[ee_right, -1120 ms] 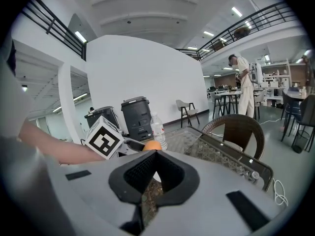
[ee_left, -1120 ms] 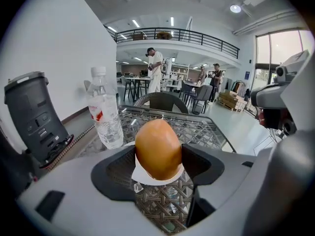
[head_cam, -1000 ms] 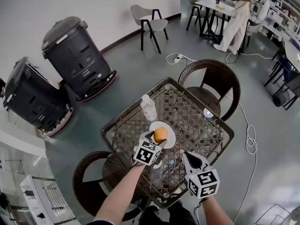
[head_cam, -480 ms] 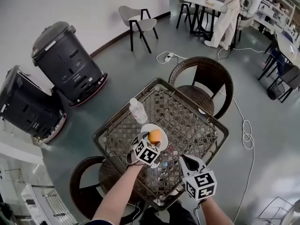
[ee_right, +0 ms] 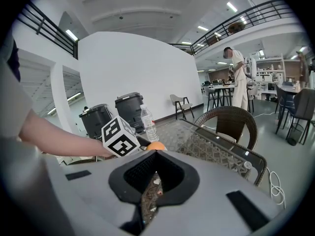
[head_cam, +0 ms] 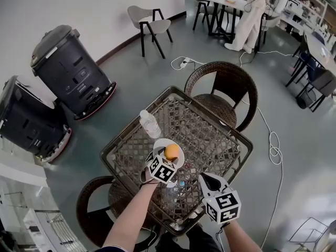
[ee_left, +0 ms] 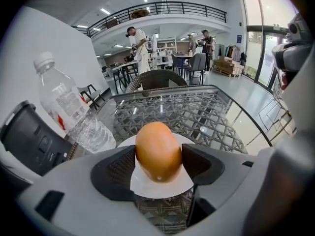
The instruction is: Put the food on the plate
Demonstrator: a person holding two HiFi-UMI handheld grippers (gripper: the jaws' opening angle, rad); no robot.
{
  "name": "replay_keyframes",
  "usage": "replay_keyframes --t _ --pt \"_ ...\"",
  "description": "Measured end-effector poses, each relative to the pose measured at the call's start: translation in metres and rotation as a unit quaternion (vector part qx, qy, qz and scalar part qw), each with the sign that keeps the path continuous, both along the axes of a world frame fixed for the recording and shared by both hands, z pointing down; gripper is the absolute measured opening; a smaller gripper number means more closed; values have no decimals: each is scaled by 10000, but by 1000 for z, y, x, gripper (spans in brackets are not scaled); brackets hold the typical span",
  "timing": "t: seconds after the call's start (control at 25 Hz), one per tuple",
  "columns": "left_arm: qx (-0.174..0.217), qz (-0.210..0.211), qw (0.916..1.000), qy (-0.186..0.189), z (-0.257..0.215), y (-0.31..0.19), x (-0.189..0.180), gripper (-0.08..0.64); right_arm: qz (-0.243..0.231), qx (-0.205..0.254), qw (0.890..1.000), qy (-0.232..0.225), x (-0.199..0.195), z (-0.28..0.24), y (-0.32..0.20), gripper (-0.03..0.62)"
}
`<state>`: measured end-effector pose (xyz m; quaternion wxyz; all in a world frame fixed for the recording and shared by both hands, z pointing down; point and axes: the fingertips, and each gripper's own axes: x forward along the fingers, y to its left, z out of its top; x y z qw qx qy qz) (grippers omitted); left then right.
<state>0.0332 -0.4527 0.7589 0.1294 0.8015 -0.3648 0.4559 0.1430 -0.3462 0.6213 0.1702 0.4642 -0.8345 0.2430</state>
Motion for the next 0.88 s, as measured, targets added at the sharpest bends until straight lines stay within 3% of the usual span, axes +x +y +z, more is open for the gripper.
replay_keyframes --t 0.56,0.76,0.88 --pt "-214 -272 9980 524 4 1 2 304 98 40 9999 59 11 -5 7 5" --pt "10 -493 9959 755 -17 8 -10 305 66 122 9999 69 8 -14 11 5" --pt "275 -709 9911 1088 -43 18 -15 305 59 212 9997 70 7 -24 12 5"
